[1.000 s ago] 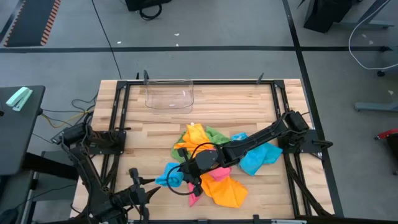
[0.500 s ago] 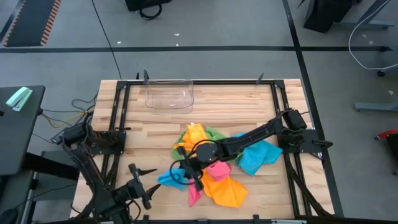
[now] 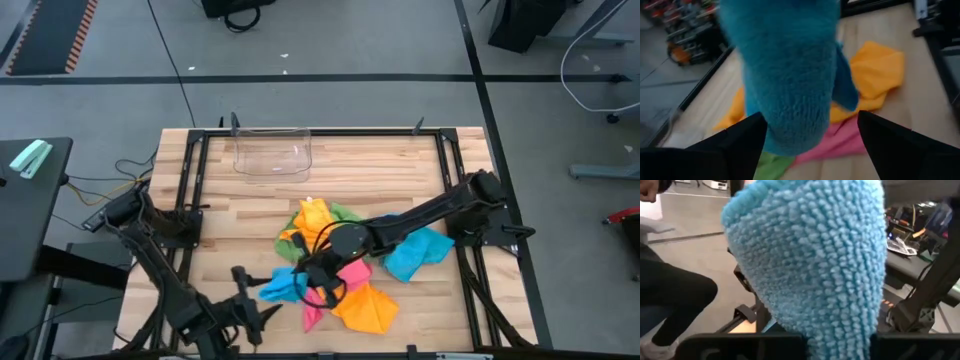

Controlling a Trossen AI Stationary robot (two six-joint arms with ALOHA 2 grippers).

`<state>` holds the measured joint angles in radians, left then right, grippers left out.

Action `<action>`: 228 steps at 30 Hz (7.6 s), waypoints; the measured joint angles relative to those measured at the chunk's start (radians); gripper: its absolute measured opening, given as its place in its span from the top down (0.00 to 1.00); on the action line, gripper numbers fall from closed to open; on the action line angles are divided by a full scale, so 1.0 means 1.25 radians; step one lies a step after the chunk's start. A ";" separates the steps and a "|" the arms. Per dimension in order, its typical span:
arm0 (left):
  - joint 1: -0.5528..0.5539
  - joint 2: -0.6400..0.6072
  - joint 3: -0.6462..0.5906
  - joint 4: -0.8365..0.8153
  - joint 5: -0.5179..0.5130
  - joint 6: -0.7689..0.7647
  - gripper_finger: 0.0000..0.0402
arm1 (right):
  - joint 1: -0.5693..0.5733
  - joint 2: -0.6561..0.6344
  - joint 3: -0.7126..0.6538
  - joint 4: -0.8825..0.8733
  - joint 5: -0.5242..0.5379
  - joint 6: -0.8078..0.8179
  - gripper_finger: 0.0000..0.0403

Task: Fold microfiber towels
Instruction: Fold the left blue microfiber towel

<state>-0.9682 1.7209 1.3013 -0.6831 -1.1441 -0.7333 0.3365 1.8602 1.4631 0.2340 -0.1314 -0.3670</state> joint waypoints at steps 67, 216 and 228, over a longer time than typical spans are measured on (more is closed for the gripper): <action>0.127 -0.049 0.034 0.172 0.061 0.172 0.96 | 0.183 -0.043 -0.001 -0.017 0.567 -0.341 0.68; 0.046 0.094 -0.423 0.442 0.259 -0.285 0.88 | -0.108 0.312 -0.070 0.192 0.279 0.004 0.90; 0.046 0.095 -0.423 0.441 0.257 -0.302 0.89 | -0.115 0.313 -0.126 0.345 0.283 0.252 0.90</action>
<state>-0.9108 1.8400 0.7719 -0.1314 -0.8227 -1.1103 0.1930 2.2520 1.3051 0.6652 0.2218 -0.0523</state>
